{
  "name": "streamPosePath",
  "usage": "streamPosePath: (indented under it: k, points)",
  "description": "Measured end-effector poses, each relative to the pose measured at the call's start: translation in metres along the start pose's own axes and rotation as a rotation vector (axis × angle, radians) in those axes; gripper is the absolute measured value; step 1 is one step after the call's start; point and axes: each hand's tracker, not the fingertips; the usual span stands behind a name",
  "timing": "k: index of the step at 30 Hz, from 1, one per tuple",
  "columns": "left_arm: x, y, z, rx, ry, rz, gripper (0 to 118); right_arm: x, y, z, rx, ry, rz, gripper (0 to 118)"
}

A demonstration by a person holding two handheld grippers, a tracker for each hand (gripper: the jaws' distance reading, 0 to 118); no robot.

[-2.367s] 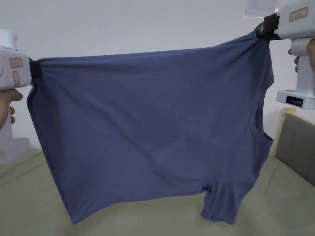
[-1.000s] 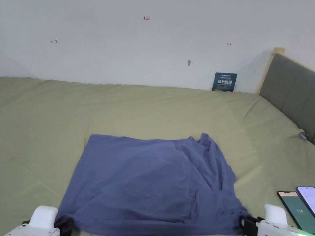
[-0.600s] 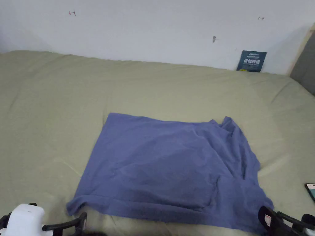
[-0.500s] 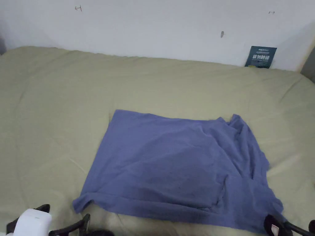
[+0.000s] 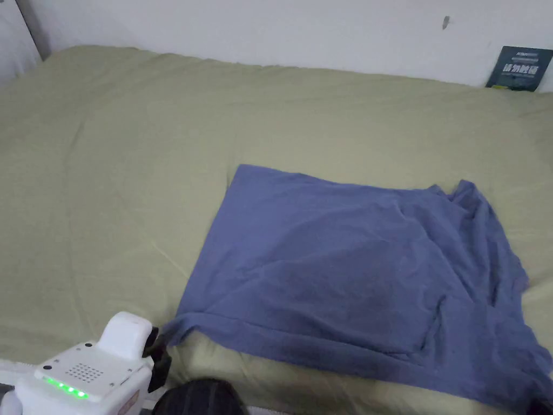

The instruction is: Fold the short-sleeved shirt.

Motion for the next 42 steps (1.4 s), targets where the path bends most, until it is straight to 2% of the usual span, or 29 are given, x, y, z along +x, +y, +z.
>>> streamPosePath:
  k: [1, 4, 8, 9, 10, 12, 13, 14, 16, 20, 21, 22, 23, 24, 25, 27, 30, 31, 32, 33, 34, 35, 37, 39, 42]
  points:
    - [-0.004, 0.0, -0.009, -0.013, 0.01, -0.038, 111, 0.001, 0.0, 0.0, -0.003, -0.006, -0.002, 0]
    - [-0.007, 0.002, -0.028, -0.02, -0.02, -0.116, 112, 0.003, 0.0, -0.001, -0.013, -0.02, -0.011, 0]
    - [-0.008, 0.005, -0.047, -0.052, -0.02, -0.106, 108, 0.005, 0.0, -0.001, -0.022, -0.041, -0.03, 0]
    - [-0.008, 0.005, -0.048, -0.045, -0.019, -0.09, 102, 0.005, 0.0, -0.002, -0.026, -0.045, -0.038, 0]
    - [-0.008, 0.006, -0.048, -0.04, -0.023, -0.074, 81, 0.005, 0.0, -0.002, -0.032, -0.05, -0.043, 0]
    - [-0.006, 0.005, -0.047, -0.032, -0.01, -0.065, 31, 0.006, 0.0, -0.003, -0.039, -0.06, -0.05, 0]
    - [-0.005, 0.005, -0.047, -0.028, -0.017, -0.066, 18, 0.008, -0.001, -0.003, -0.041, -0.06, -0.054, 0]
    - [-0.003, 0.005, -0.048, -0.038, -0.04, -0.06, 17, 0.009, -0.001, -0.004, -0.044, -0.059, -0.059, 0]
    - [-0.001, 0.005, -0.046, -0.058, -0.066, -0.057, 6, 0.011, 0.0, -0.007, -0.06, -0.066, -0.057, 0]
    - [0.003, 0.012, -0.03, -0.024, -0.069, -0.027, 4, 0.021, 0.003, -0.02, -0.12, -0.146, -0.02, 2]
    - [0.003, 0.015, -0.026, -0.021, -0.068, -0.018, 4, 0.025, 0.004, -0.026, -0.132, -0.166, -0.01, 17]
    - [0.003, 0.017, -0.024, -0.016, -0.066, -0.009, 4, 0.029, 0.004, -0.03, -0.14, -0.189, 0.006, 61]
    - [0.007, 0.022, -0.018, -0.008, -0.065, 0.002, 4, 0.034, 0.004, -0.037, -0.16, -0.181, 0.018, 94]
    - [0.008, 0.024, -0.014, 0.001, -0.072, 0.015, 4, 0.039, 0.003, -0.045, -0.204, -0.172, 0.03, 113]
    - [0.009, 0.026, -0.012, 0.002, -0.082, 0.021, 4, 0.044, 0.001, -0.053, -0.219, -0.172, 0.047, 115]
    - [0.012, 0.029, -0.01, -0.001, -0.077, 0.015, 4, 0.047, -0.002, -0.067, -0.219, -0.241, 0.13, 115]
    - [0.015, 0.03, -0.011, -0.016, -0.069, 0.023, 4, 0.055, -0.007, -0.091, -0.252, -0.271, 0.18, 113]
    - [0.014, 0.031, -0.013, -0.021, -0.064, 0.032, 3, 0.058, -0.007, -0.098, -0.264, -0.273, 0.172, 93]
    - [0.014, 0.031, -0.013, -0.026, -0.063, 0.035, 3, 0.061, -0.006, -0.099, -0.263, -0.249, 0.153, 93]
    - [0.016, 0.032, -0.012, -0.032, -0.058, 0.036, 3, 0.066, -0.006, -0.099, -0.237, -0.194, 0.095, 82]
    - [0.018, 0.033, -0.011, -0.032, -0.05, 0.033, 3, 0.07, -0.004, -0.098, -0.22, -0.188, 0.037, 55]
    - [0.017, 0.033, -0.01, -0.031, -0.046, 0.03, 2, 0.074, -0.002, -0.097, -0.217, -0.187, -0.032, 7]
    - [0.015, 0.036, -0.004, -0.007, -0.002, 0.024, 1, 0.08, 0.002, -0.084, -0.179, -0.136, -0.132, 3]
    - [0.009, 0.041, 0.001, -0.023, -0.037, 0.046, 0, 0.081, 0.007, -0.073, -0.17, -0.15, -0.122, 3]
    - [0.013, 0.049, 0.01, -0.005, -0.048, 0.0, 0, 0.08, 0.017, -0.058, -0.167, -0.146, -0.131, 3]
